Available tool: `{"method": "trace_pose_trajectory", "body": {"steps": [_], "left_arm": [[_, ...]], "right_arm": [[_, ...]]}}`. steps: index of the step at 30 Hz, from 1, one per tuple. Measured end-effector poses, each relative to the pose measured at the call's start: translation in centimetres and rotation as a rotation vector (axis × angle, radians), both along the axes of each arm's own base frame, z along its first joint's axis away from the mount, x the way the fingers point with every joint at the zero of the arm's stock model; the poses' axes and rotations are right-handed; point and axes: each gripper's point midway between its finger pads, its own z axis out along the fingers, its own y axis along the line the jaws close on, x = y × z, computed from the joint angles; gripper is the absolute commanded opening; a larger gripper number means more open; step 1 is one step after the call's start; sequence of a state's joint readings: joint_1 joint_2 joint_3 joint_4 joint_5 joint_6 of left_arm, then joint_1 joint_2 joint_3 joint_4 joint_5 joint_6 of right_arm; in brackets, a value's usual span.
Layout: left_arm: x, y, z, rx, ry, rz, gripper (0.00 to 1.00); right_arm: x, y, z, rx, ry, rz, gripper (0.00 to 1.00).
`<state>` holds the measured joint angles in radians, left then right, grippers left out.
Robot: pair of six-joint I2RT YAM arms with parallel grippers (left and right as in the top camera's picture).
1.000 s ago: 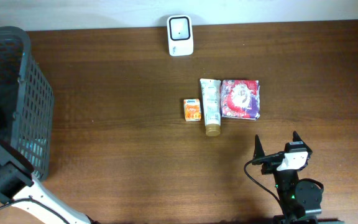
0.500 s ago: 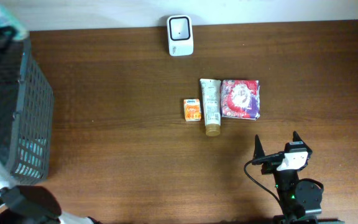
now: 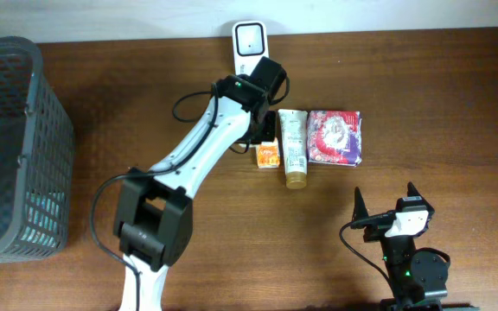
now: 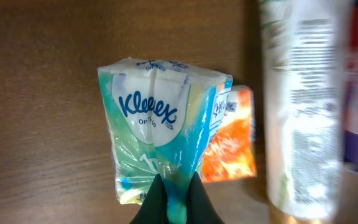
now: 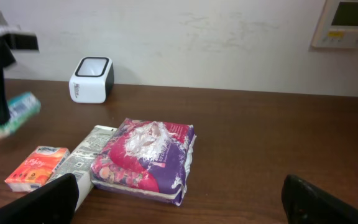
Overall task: Scan the item barcode
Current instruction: 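Place the green tissue pack left of the orange pack, release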
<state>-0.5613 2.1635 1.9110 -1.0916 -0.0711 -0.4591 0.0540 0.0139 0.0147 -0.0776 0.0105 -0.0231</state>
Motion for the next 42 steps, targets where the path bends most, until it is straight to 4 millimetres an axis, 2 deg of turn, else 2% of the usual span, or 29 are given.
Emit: {"method": "trace_pose_trajectory", "body": {"steps": [3,6,9,10,12,15,16,18,20,22,25,26,27,28,30,31,32,33,34,36,37,39,40,41,42], "left_arm": [[0.5,1.5,-2.9,0.042,0.050,0.041,0.05],[0.7,2.5,-3.1,0.044,0.067,0.069,0.02],[-0.4,1.0,-3.7,0.029,0.100,0.035,0.10],[-1.3,0.0,-5.0,0.036,0.131,0.010,0.13],[-2.4,-1.0,-5.9,0.025,0.171,-0.010,0.22],[-3.1,-2.2,-5.8,-0.027,0.202,-0.023,0.25],[-3.2,-2.4,-5.8,-0.037,0.208,-0.024,0.28],[-3.3,-2.5,-5.6,-0.042,0.218,-0.025,0.42],[-2.6,-2.4,-3.9,-0.055,0.212,-0.038,0.49],[-1.0,-0.9,-1.1,-0.038,0.180,-0.019,0.52],[1.7,2.8,3.8,0.004,0.092,0.052,0.51],[1.8,3.8,4.9,0.015,0.092,0.069,0.48],[2.6,4.9,7.0,0.005,0.055,0.094,0.45],[2.8,6.0,8.4,0.001,0.045,0.113,0.45],[3.3,9.1,11.9,-0.015,-0.007,0.165,0.56],[4.4,11.0,14.1,-0.036,-0.072,0.186,0.74],[4.9,12.5,15.7,-0.049,-0.121,0.206,0.79],[5.2,14.1,17.4,-0.061,-0.169,0.227,0.77],[5.1,16.8,20.3,-0.078,-0.245,0.274,0.82],[3.7,21.1,24.9,-0.083,-0.358,0.331,0.98],[2.7,23.5,26.9,-0.069,-0.411,0.344,0.99],[-0.6,31.3,31.2,-0.006,-0.527,0.476,1.00],[-2.2,34.5,32.5,0.036,-0.564,0.546,0.90],[-3.5,37.3,33.0,0.070,-0.576,0.611,0.89],[-5.4,42.0,32.7,0.122,-0.564,0.727,0.90]], "right_arm": [[0.0,0.0,0.0,0.000,0.000,0.000,0.99],[0.0,0.0,0.0,0.000,0.000,0.000,0.99],[0.0,0.0,0.0,0.000,0.000,0.000,0.99],[0.0,0.0,0.0,0.000,0.000,0.000,0.99],[0.0,0.0,0.0,0.000,0.000,0.000,0.99],[0.0,0.0,0.0,0.000,0.000,0.000,0.99],[0.0,0.0,0.0,-0.001,0.000,0.000,0.99],[0.0,0.0,0.0,0.000,0.000,0.000,0.99],[0.0,0.0,0.0,-0.001,0.000,0.000,0.98],[0.0,0.0,0.0,0.000,0.000,0.000,0.99],[0.0,0.0,0.0,0.000,0.000,0.000,0.99],[0.0,0.0,0.0,0.000,-0.001,-0.001,0.99],[0.0,0.0,0.0,-0.001,0.000,0.000,0.99],[0.0,0.0,0.0,0.000,0.000,0.000,0.99],[0.0,0.0,0.0,0.000,0.000,0.000,0.99],[0.0,0.0,0.0,0.000,0.000,0.000,0.99],[0.0,0.0,0.0,0.000,0.000,0.000,0.99],[0.0,0.0,0.0,0.000,0.000,0.000,0.99],[0.0,0.0,0.0,-0.001,0.000,0.000,0.99],[0.0,0.0,0.0,0.000,0.000,0.000,0.99],[0.0,0.0,0.0,-0.001,0.000,0.000,0.99],[0.0,0.0,0.0,0.000,0.000,0.000,0.99],[0.0,0.0,0.0,-0.001,0.000,0.000,0.99],[0.0,0.0,0.0,0.000,0.000,0.000,0.99],[0.0,0.0,0.0,0.000,0.000,0.000,0.99]]}}
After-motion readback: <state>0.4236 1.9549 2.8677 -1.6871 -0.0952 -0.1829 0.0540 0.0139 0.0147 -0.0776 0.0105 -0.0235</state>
